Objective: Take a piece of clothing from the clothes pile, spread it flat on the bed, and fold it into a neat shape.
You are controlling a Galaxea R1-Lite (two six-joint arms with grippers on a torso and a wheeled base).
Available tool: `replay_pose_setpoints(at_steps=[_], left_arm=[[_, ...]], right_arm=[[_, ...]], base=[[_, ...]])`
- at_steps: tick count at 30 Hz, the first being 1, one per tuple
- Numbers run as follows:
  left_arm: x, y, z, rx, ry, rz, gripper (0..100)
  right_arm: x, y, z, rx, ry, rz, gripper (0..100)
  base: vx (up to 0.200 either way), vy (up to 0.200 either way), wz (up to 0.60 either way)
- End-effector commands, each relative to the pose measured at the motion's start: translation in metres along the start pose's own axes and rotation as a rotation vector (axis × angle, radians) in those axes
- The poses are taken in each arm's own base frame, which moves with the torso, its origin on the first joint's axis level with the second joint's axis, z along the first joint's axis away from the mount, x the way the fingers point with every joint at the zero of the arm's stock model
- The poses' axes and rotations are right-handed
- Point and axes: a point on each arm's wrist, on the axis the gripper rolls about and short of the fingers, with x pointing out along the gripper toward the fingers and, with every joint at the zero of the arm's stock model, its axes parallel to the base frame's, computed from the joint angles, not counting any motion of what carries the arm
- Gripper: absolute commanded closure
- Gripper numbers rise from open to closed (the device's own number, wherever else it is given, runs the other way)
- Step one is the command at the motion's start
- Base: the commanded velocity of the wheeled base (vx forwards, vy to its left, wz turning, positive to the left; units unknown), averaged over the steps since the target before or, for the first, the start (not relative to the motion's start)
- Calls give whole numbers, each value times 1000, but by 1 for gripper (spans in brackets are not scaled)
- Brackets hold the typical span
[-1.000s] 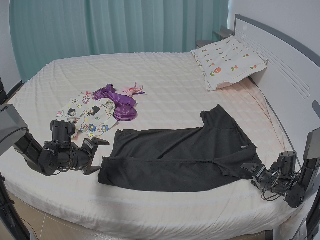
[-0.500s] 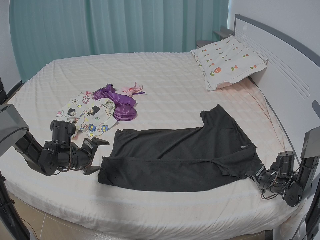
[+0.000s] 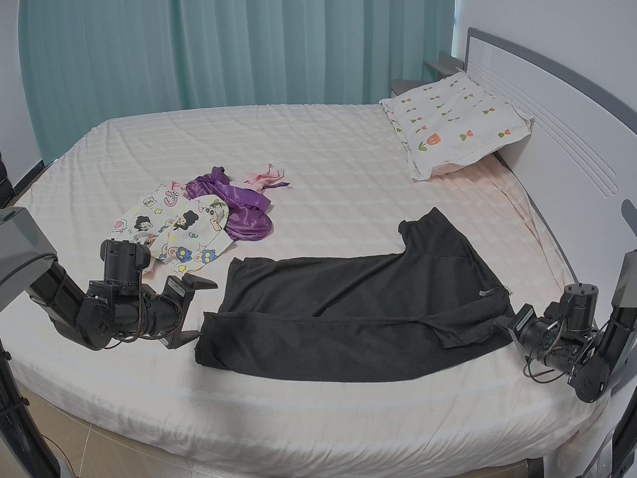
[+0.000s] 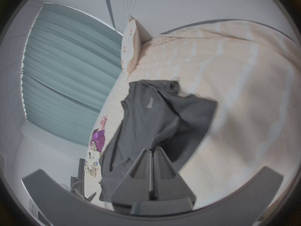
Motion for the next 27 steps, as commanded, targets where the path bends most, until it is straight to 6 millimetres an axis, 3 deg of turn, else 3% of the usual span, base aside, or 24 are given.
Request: replay_pose_setpoints(at_steps=[1,11,15,20,27], left_arm=[[1,1,-1,-2,-1,7,0],[1,2,0,-1,-3,9,0],[1,1,0,-1,-3,8,0],[1,2,0,-2,-2,11,0],[4,4,-1,-1,4,19,0]], right_arm=[[8,19,22,-7,-78,95,100],[30,42,59,-4,-124,154,100],[34,45,61,-2,-114,142,100],[24,58,66,-46,-127,176,100],[29,54,59,-141,-52,157,100]], base=[[0,0,0],[0,0,0],[0,0,0],[0,0,0],[0,0,0]])
